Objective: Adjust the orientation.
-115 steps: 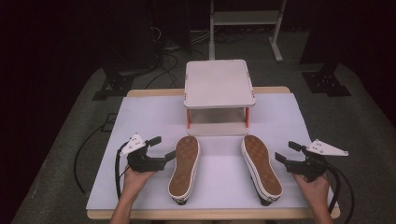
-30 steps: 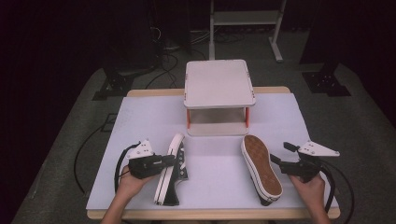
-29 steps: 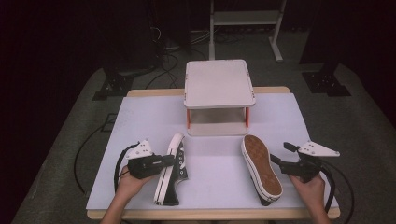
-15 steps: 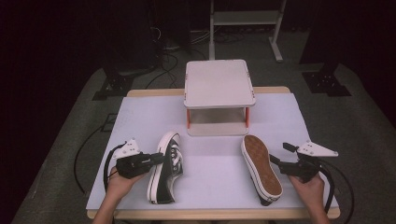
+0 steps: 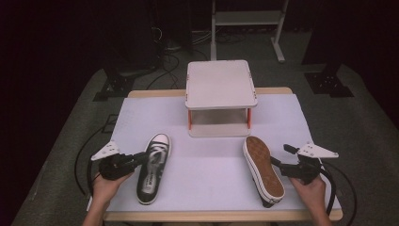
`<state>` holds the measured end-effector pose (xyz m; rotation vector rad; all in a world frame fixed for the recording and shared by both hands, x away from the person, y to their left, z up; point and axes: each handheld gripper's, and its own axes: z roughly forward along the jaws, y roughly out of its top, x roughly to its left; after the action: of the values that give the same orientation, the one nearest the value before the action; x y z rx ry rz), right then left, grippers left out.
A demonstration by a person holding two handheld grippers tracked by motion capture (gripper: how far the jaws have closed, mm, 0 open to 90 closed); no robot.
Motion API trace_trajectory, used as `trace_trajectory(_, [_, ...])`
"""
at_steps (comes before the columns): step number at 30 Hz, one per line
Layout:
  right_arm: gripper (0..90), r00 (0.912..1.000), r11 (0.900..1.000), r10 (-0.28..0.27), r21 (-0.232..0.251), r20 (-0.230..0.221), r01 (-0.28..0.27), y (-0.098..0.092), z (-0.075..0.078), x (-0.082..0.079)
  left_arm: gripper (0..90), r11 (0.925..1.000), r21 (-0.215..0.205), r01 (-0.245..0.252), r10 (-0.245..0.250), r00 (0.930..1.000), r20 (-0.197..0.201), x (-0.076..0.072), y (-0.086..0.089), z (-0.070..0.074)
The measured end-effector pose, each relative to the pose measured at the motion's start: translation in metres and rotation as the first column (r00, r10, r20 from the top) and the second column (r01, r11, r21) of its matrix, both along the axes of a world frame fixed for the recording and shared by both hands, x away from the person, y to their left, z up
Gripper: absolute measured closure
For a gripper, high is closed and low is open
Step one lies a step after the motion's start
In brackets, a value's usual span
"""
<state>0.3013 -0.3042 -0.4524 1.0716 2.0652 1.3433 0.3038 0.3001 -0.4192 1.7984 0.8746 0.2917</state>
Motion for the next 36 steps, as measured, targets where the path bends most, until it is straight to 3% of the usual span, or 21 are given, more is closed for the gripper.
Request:
trace_trajectory(1, [22.8,1.0000,1.000,0.000,0.000,-0.001,0.000,0.000,0.000,0.000,73.5,0.9997,-0.023,-0.007,0.007,1.0000,-0.003,-0.001,0.003,0.003])
trace_trajectory(5, [22.8,1.0000,1.000,0.000,-0.001,0.001,0.000,0.001,0.000,0.001,70.9,0.9994,-0.033,-0.008,0.008,1.0000,-0.003,0.000,0.002,0.006])
trace_trajectory(10, [22.8,1.0000,1.000,0.002,-0.005,0.000,-0.002,0.003,0.000,0.000,63.7,0.9995,-0.032,-0.002,0.001,0.9998,-0.018,0.003,-0.008,0.008])
trace_trajectory(14, [22.8,1.0000,1.000,0.002,-0.005,0.002,-0.002,0.003,0.000,0.000,58.4,0.9996,-0.026,-0.008,0.007,0.9986,-0.053,0.009,-0.018,0.008])
trace_trajectory(16, [22.8,1.0000,1.000,0.003,-0.005,0.004,-0.003,0.002,0.000,0.000,50.3,0.9999,0.002,-0.011,0.011,0.9976,-0.069,0.014,-0.026,0.006])
trace_trajectory(18, [22.8,1.0000,1.000,0.003,-0.003,0.004,-0.003,0.002,0.001,0.000,48.1,0.9997,0.017,-0.016,0.017,0.9967,-0.079,0.015,-0.029,0.005])
trace_trajectory(21, [22.8,1.0000,1.000,0.002,0.002,0.004,-0.002,0.002,0.001,-0.001,36.5,0.9966,0.065,-0.050,0.056,0.9938,-0.096,0.020,-0.036,0.002])
trace_trajectory(22, [22.8,1.0000,1.000,0.003,0.002,0.004,-0.003,0.002,0.001,-0.001,34.9,0.9947,0.079,-0.067,0.075,0.9916,-0.105,0.022,-0.038,0.001])
trace_trajectory(23, [22.8,1.0000,1.000,0.004,0.001,0.005,-0.004,0.003,0.001,0.000,27.0,0.9923,0.094,-0.080,0.090,0.9895,-0.113,0.024,-0.040,-0.001])
trace_trajectory(26, [22.8,1.0000,1.000,0.008,0.001,0.002,-0.008,0.003,0.001,0.000,23.7,0.9877,0.124,-0.095,0.111,0.9857,-0.127,0.027,-0.044,-0.004])
trace_trajectory(27, [22.8,1.0000,1.000,0.008,0.000,0.004,-0.008,0.004,0.000,0.000,22.5,0.9824,0.156,-0.102,0.124,0.9828,-0.137,0.028,-0.047,-0.005])
trace_trajectory(30, [22.8,0.9999,1.000,0.010,0.000,0.003,-0.010,0.004,0.001,0.000,21.7,0.9787,0.181,-0.096,0.122,0.9832,-0.136,0.028,-0.051,-0.007])
trace_trajectory(31, [22.8,0.9999,1.000,0.011,-0.002,0.007,-0.011,0.005,0.001,0.000,23.3,0.9679,0.233,-0.096,0.131,0.9811,-0.142,0.029,-0.053,-0.009])
trace_trajectory(33, [22.8,0.9999,1.000,0.010,-0.001,0.008,-0.010,0.005,0.001,-0.001,26.3,0.9655,0.242,-0.097,0.135,0.9800,-0.147,0.029,-0.053,-0.010])
trace_trajectory(36, [22.8,1.0000,1.000,0.008,0.003,0.006,-0.008,0.004,0.001,-0.001,38.1,0.9595,0.254,-0.122,0.159,0.9782,-0.133,0.026,-0.053,-0.010])
